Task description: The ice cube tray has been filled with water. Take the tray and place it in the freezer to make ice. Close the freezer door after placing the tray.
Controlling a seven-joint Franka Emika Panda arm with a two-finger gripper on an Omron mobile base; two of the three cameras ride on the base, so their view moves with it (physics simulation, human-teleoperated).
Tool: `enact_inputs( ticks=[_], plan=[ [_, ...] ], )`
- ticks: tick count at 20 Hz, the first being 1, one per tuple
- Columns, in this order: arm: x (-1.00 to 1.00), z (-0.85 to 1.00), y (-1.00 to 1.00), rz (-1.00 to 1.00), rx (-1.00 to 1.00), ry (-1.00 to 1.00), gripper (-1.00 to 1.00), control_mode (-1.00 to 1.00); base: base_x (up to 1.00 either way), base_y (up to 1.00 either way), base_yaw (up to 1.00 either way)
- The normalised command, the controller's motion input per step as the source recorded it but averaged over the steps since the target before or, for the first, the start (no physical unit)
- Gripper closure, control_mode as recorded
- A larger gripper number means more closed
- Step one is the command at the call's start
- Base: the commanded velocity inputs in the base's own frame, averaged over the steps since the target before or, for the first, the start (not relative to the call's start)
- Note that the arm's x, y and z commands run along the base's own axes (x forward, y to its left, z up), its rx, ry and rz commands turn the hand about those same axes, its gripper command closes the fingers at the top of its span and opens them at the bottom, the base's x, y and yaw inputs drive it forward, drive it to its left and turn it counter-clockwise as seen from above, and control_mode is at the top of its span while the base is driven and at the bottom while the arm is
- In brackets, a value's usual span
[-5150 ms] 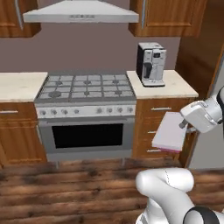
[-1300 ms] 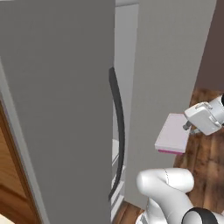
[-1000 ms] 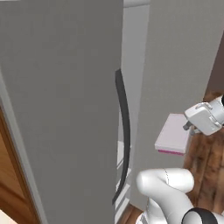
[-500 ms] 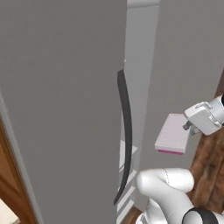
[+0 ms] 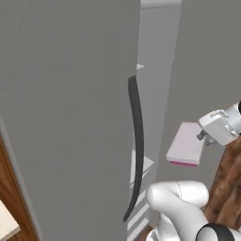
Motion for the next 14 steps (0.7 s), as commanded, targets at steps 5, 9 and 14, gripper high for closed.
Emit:
enact_inputs(
  ticks=[5, 9, 14],
  plan=[
    [0.00, 0.00, 0.00, 0.00, 0.00, 0.00, 1.00, 1.00, 0.22, -0.08, 0.30],
    [0.00, 0.00, 0.00, 0.00, 0.00, 0.00, 1.00, 1.00, 0.15, -0.08, 0.30],
    [0.00, 0.00, 0.00, 0.00, 0.00, 0.00, 1.00, 1.00, 0.05, -0.01, 0.29]
  ],
)
